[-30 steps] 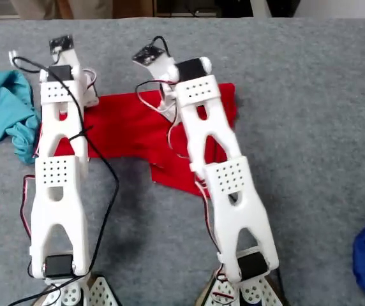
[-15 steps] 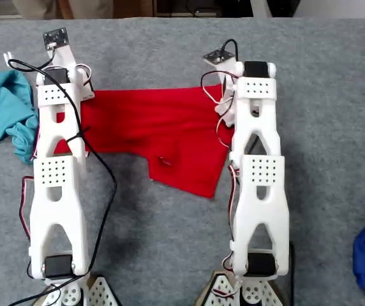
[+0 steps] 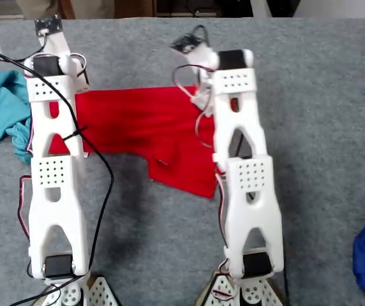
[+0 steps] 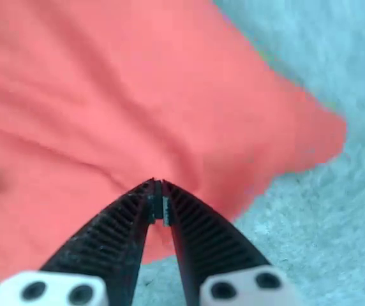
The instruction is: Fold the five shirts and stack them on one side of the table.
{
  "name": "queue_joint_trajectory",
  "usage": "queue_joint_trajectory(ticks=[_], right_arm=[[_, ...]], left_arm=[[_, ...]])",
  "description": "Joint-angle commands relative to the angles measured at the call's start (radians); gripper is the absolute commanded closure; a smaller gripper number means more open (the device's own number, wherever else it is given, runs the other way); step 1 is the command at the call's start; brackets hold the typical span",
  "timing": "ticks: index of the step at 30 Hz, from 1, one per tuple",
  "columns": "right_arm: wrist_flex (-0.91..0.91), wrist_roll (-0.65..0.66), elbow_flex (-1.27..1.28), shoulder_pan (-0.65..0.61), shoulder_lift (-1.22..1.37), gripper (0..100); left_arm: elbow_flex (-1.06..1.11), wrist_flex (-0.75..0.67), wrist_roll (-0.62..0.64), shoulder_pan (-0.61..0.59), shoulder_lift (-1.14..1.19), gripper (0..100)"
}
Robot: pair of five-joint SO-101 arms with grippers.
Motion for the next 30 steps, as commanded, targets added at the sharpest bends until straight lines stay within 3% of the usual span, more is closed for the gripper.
queue_joint_trajectory(ticks=[1,6,10,14,21,28,30], right_arm=[[0.02,0.063,0.171,-0.067,-0.265,98.9],[0.015,0.222,0.558,-0.137,-0.581,98.9],[-0.041,0.319,0.885,-0.185,-0.823,98.9],[-0.167,0.37,1.214,-0.237,-1.055,97.7],[-0.482,0.373,1.732,-0.328,-1.36,86.4],[-0.738,0.305,1.985,-0.341,-1.351,84.9],[-0.772,0.282,1.992,-0.34,-1.32,79.7]], left_arm=[[-0.04,0.081,-0.048,-0.002,-0.136,98],[0.012,0.083,-0.048,-0.041,-0.288,98],[0.175,0.083,-0.048,-0.058,-0.47,98],[0.499,0.083,-0.048,-0.066,-0.723,98],[1.148,0.069,-0.049,-0.107,-1.291,98],[1.798,-0.044,-0.089,-0.249,-1.797,98],[1.958,-0.106,-0.118,-0.292,-1.886,98]])
